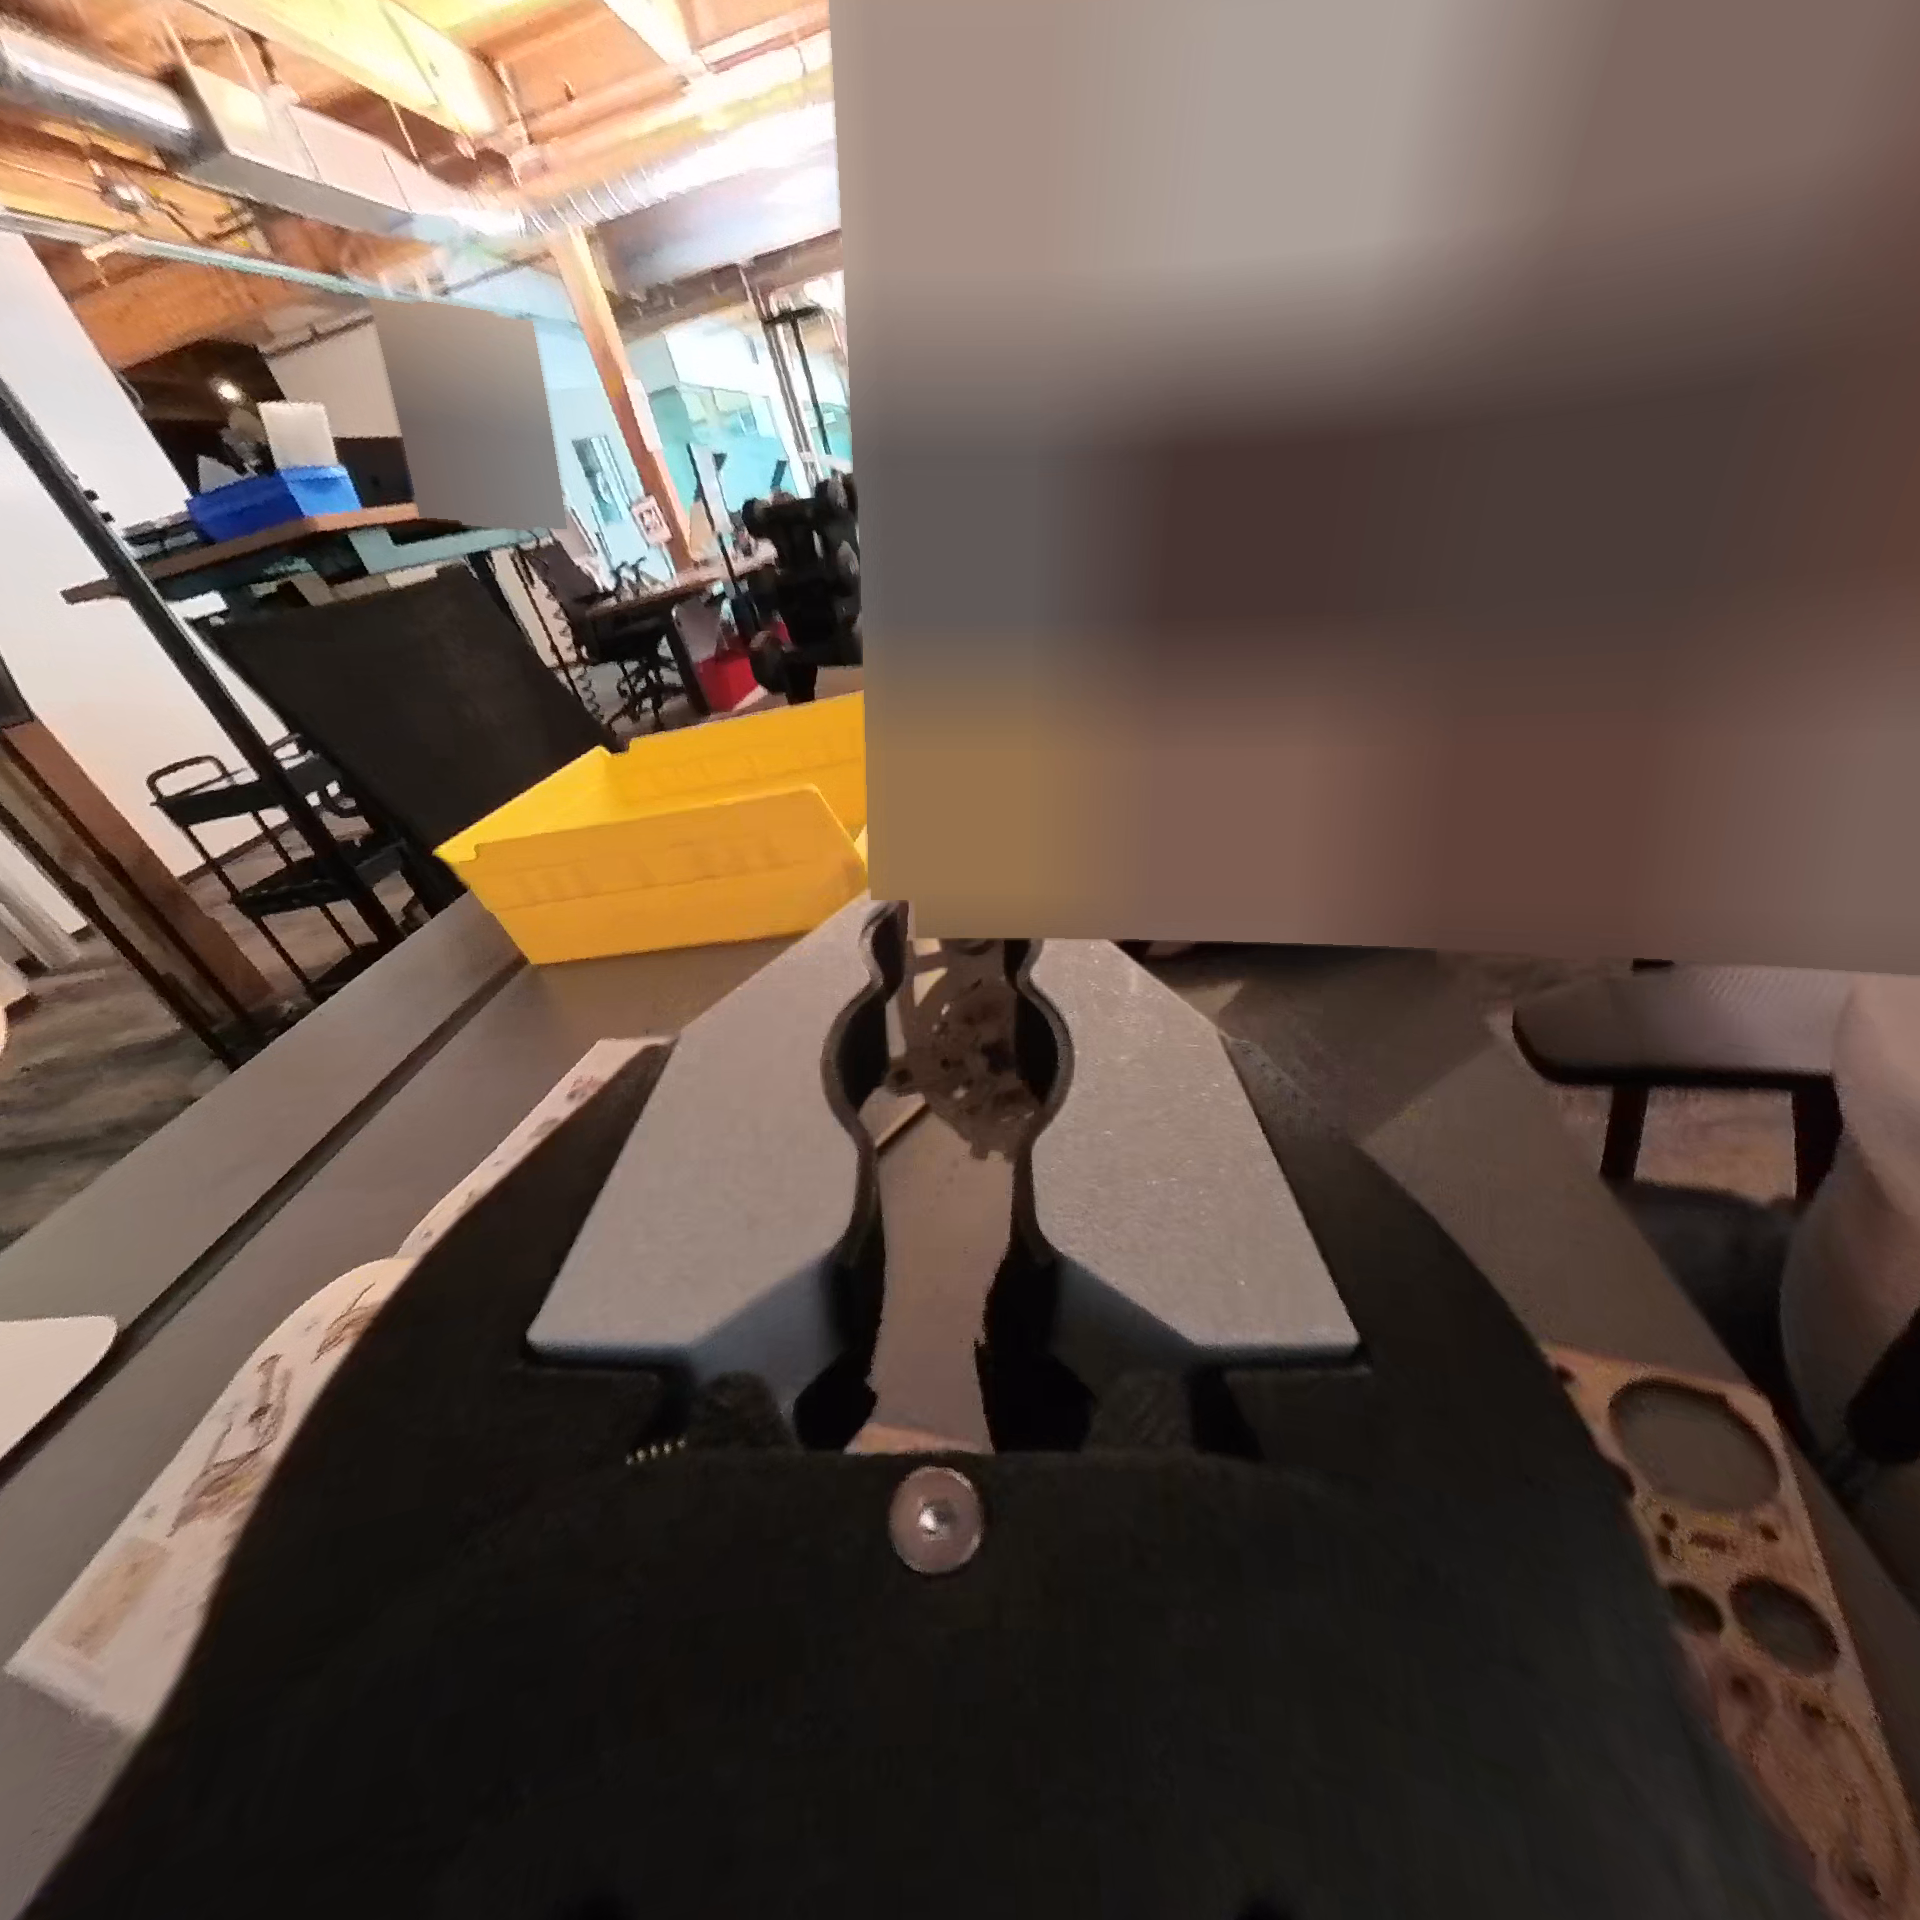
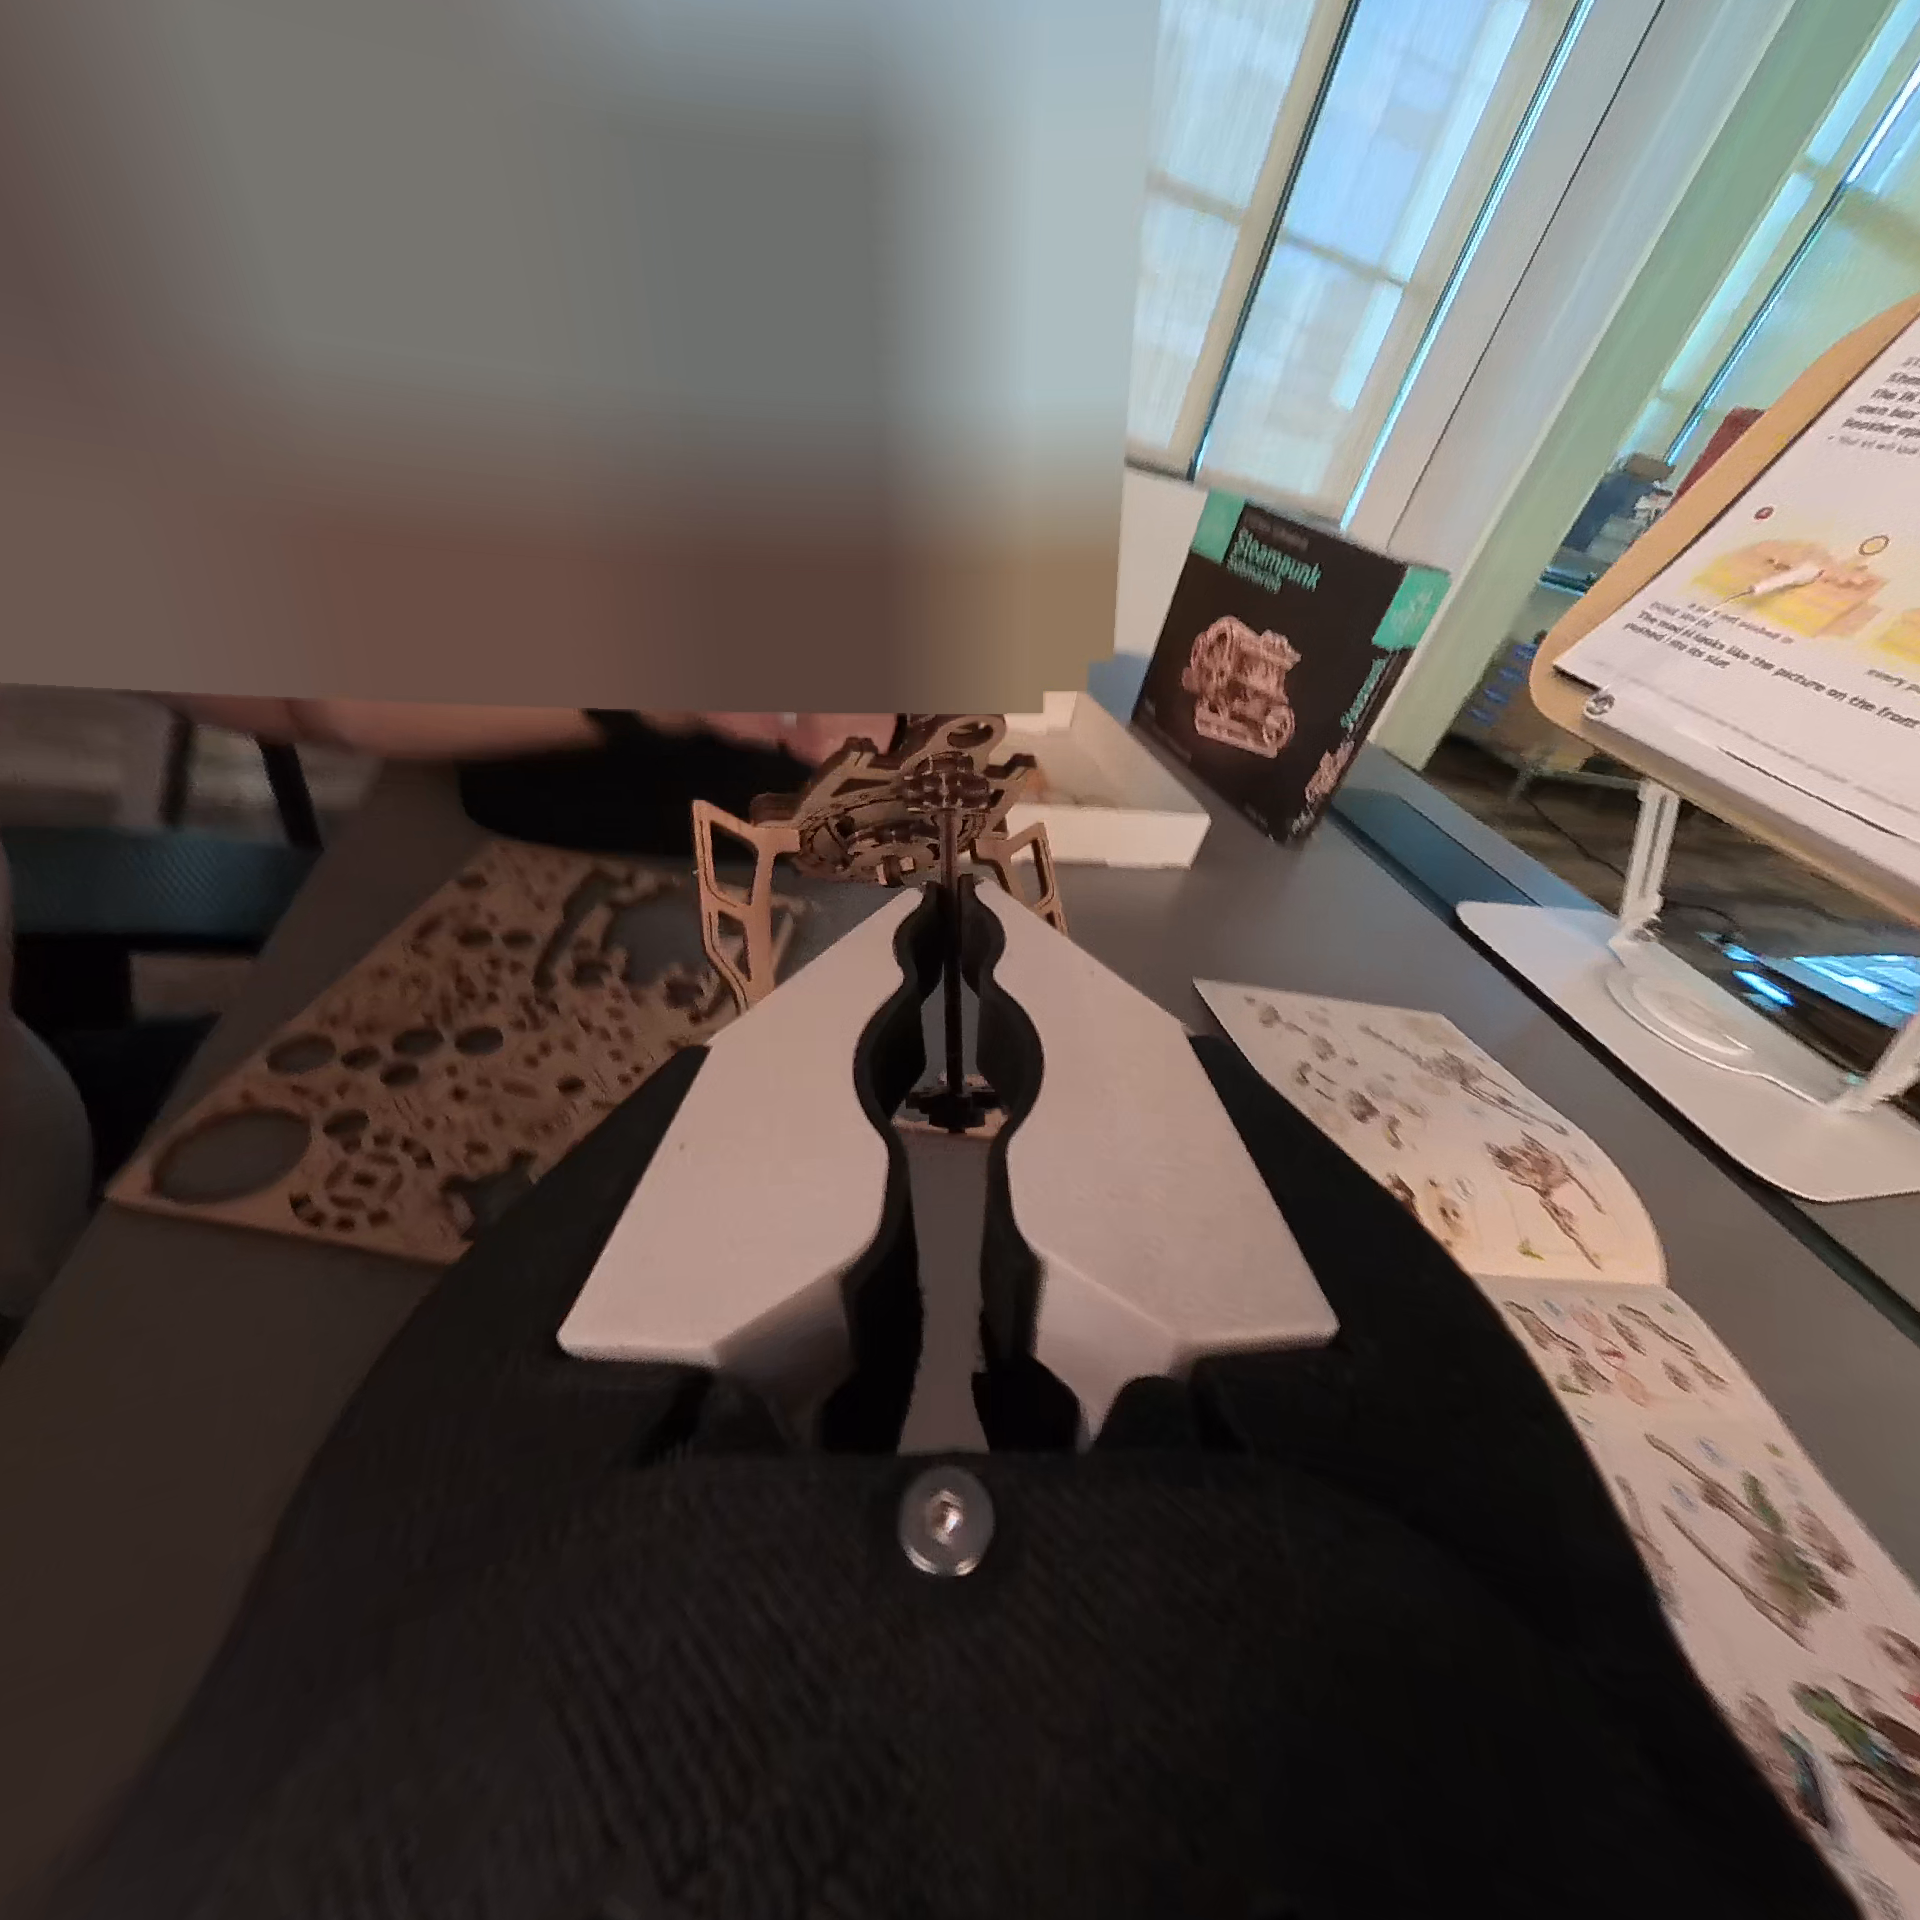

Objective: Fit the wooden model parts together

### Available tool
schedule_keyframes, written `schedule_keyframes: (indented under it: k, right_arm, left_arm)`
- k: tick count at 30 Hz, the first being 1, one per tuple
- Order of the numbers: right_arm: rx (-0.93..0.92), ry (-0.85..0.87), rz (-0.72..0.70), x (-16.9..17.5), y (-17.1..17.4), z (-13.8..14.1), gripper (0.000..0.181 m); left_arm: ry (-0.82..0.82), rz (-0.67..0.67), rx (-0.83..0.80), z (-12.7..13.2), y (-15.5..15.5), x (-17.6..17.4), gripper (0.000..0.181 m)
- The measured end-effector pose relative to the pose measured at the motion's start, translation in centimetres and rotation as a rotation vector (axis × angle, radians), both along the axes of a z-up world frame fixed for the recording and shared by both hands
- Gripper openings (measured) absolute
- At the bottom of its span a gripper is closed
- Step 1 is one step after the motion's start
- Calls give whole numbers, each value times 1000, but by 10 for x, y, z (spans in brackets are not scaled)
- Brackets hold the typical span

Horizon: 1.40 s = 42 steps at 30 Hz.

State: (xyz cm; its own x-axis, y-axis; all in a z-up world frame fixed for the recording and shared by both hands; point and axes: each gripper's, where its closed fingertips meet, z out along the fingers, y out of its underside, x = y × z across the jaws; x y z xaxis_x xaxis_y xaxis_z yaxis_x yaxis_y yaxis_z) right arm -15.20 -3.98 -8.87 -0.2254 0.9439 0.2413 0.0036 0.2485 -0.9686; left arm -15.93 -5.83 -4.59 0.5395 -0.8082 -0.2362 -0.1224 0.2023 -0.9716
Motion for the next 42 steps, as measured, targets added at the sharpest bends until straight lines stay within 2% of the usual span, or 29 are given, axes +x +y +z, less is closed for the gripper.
schedule_keyframes:
  k: [5, 11, 27, 42]
  right_arm:
    - [61, -68, -15, -3, 1, -13, 1]
    - [61, -132, -13, -5, 2, -25, 0]
    - [78, -169, -13, -6, 2, -32, 0]
    - [16, -137, 36, -4, -4, -25, 0]
  left_arm:
    - [136, 1, -50, -21, 3, -4, 15]
    - [189, -6, -79, -33, 4, -2, 13]
    - [202, -28, -110, -40, 4, -3, 7]
    - [147, -70, -127, -34, 0, -2, 6]
